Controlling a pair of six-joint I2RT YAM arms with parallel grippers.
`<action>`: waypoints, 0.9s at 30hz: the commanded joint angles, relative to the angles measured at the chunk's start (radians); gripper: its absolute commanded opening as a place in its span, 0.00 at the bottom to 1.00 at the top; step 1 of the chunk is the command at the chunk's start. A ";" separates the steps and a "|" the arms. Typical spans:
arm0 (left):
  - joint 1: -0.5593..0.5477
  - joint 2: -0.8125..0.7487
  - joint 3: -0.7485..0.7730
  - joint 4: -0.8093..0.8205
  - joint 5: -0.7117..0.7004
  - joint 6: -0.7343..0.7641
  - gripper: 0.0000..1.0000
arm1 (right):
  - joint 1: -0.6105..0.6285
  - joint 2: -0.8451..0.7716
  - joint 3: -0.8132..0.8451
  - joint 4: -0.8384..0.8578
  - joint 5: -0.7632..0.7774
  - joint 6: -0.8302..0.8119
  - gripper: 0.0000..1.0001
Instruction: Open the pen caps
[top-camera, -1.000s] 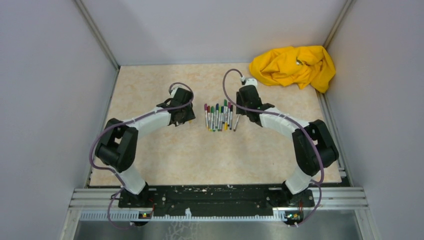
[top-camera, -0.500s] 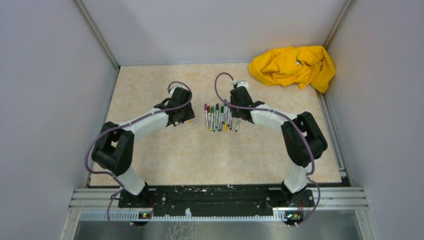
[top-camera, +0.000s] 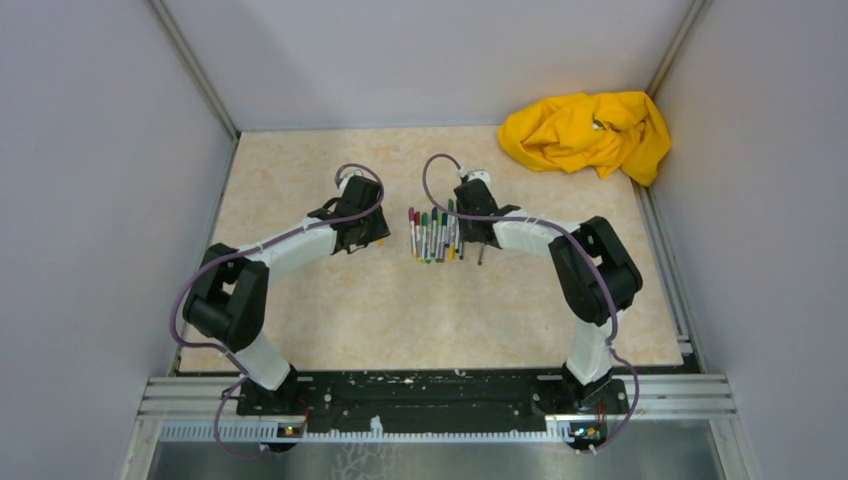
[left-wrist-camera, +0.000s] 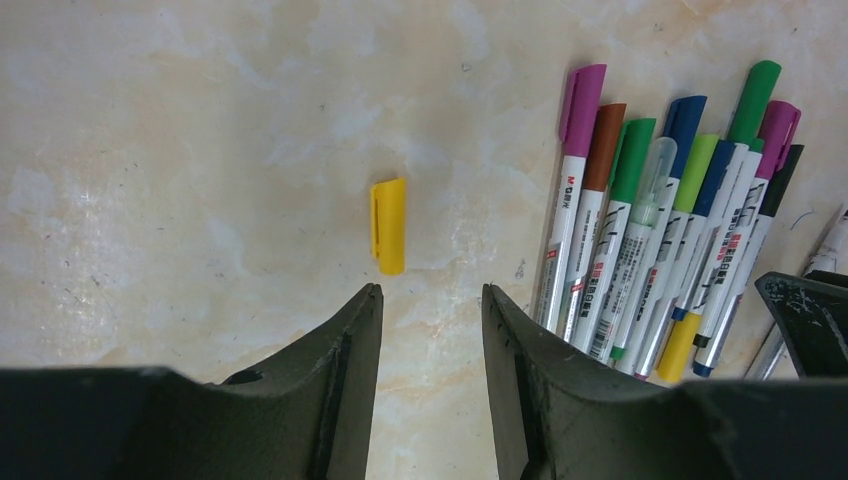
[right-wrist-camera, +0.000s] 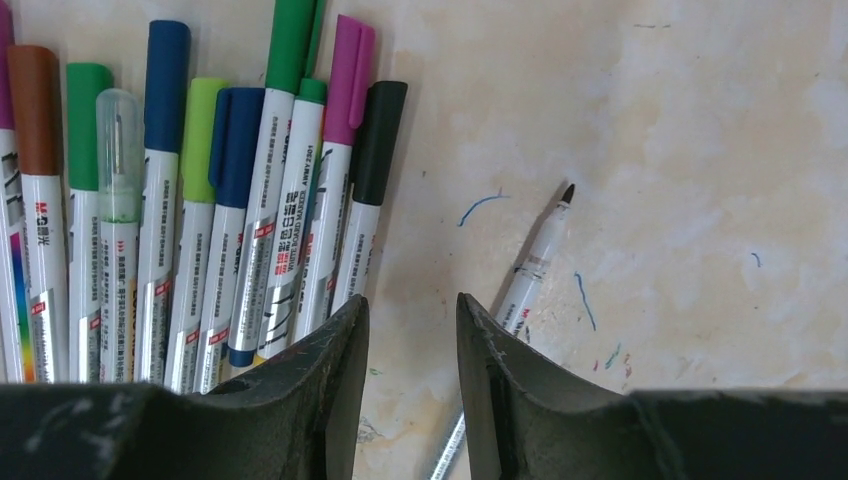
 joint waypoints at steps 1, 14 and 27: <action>0.012 -0.020 -0.016 0.025 0.014 0.007 0.47 | 0.022 0.018 0.058 0.020 0.002 0.014 0.37; 0.023 -0.023 -0.025 0.035 0.024 0.013 0.47 | 0.033 0.029 0.065 0.019 0.007 0.027 0.37; 0.032 -0.025 -0.020 0.041 0.033 0.017 0.48 | 0.043 0.085 0.080 -0.006 0.026 0.029 0.36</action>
